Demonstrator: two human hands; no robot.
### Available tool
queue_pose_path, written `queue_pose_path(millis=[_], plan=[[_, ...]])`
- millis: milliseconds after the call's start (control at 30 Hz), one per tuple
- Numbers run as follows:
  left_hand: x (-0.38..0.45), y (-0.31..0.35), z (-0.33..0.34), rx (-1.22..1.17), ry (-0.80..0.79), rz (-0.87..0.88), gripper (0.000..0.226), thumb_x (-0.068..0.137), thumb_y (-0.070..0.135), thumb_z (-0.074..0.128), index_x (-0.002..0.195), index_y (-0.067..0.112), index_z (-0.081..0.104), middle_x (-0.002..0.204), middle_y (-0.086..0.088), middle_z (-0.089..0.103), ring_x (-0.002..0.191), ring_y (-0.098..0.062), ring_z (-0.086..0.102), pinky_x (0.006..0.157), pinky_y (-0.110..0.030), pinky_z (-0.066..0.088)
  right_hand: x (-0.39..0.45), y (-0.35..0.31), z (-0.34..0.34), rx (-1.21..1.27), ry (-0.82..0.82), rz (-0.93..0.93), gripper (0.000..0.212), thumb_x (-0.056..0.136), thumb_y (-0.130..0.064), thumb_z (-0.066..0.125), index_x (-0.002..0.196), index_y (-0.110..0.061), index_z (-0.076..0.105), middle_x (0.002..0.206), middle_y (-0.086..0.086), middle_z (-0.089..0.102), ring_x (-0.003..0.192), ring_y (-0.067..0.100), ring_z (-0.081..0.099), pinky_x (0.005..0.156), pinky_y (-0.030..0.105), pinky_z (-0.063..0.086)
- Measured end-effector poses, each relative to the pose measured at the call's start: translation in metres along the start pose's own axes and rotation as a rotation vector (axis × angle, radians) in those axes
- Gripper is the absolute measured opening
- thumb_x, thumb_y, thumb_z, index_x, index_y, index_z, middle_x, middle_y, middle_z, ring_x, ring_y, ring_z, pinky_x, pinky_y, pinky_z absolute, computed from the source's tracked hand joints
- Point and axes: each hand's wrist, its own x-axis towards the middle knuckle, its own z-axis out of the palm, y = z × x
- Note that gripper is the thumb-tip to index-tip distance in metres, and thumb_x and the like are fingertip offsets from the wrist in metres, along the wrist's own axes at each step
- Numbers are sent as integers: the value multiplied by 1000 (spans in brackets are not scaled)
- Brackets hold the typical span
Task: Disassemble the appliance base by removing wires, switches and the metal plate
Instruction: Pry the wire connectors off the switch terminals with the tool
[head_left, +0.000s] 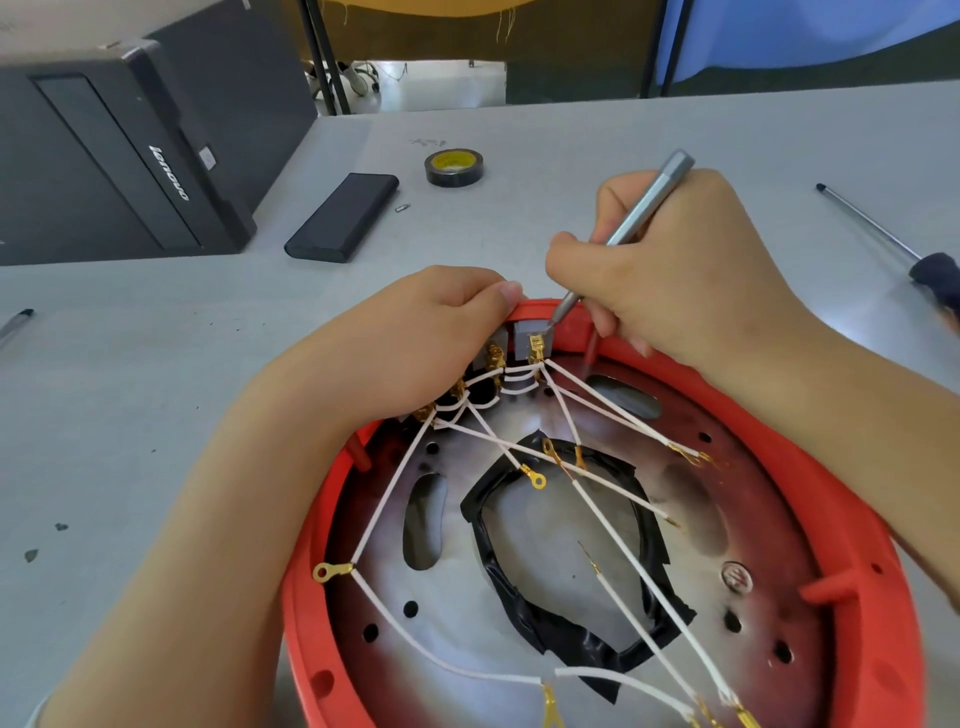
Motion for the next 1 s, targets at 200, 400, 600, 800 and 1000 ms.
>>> queue_pose_path(millis=[200, 400, 600, 800, 1000], plan=[[-1, 1, 0, 8, -1, -4, 44, 99, 44, 32, 107, 11, 60, 96, -13, 66, 74, -27, 57, 71, -35, 49, 0, 0, 1, -8, -7, -15, 30, 79, -12, 63, 57, -1, 45, 48, 22, 53, 26, 12, 40, 35, 17, 32], [0, 0, 0, 0, 4, 7, 44, 100, 42, 33, 107, 9, 60, 87, -10, 66, 59, -13, 52, 58, -26, 44, 1, -2, 3, -62, -16, -42, 29, 77, -11, 63, 56, -6, 44, 55, 23, 54, 41, 22, 48, 45, 31, 41], [0, -1, 0, -17, 14, 6, 44, 100, 41, 33, 106, 7, 60, 64, -1, 51, 43, -2, 38, 43, -14, 35, -1, -2, 1, -61, 13, -26, 28, 76, -10, 61, 54, -9, 44, 53, 19, 54, 35, 12, 41, 40, 26, 39], [-1, -1, -1, -7, 7, 7, 44, 100, 42, 32, 105, 9, 60, 72, -3, 55, 50, -4, 40, 50, -19, 37, 1, -2, 1, -83, -13, -14, 25, 74, -12, 63, 56, -10, 46, 55, 19, 55, 37, 12, 43, 41, 25, 39], [-1, 1, -1, -12, 18, -5, 44, 100, 41, 33, 103, 5, 58, 54, 8, 40, 39, -3, 36, 39, -13, 31, 14, -3, 0, -63, -153, 78, 25, 72, -9, 63, 54, -9, 45, 41, 6, 48, 28, 8, 38, 33, 17, 32]])
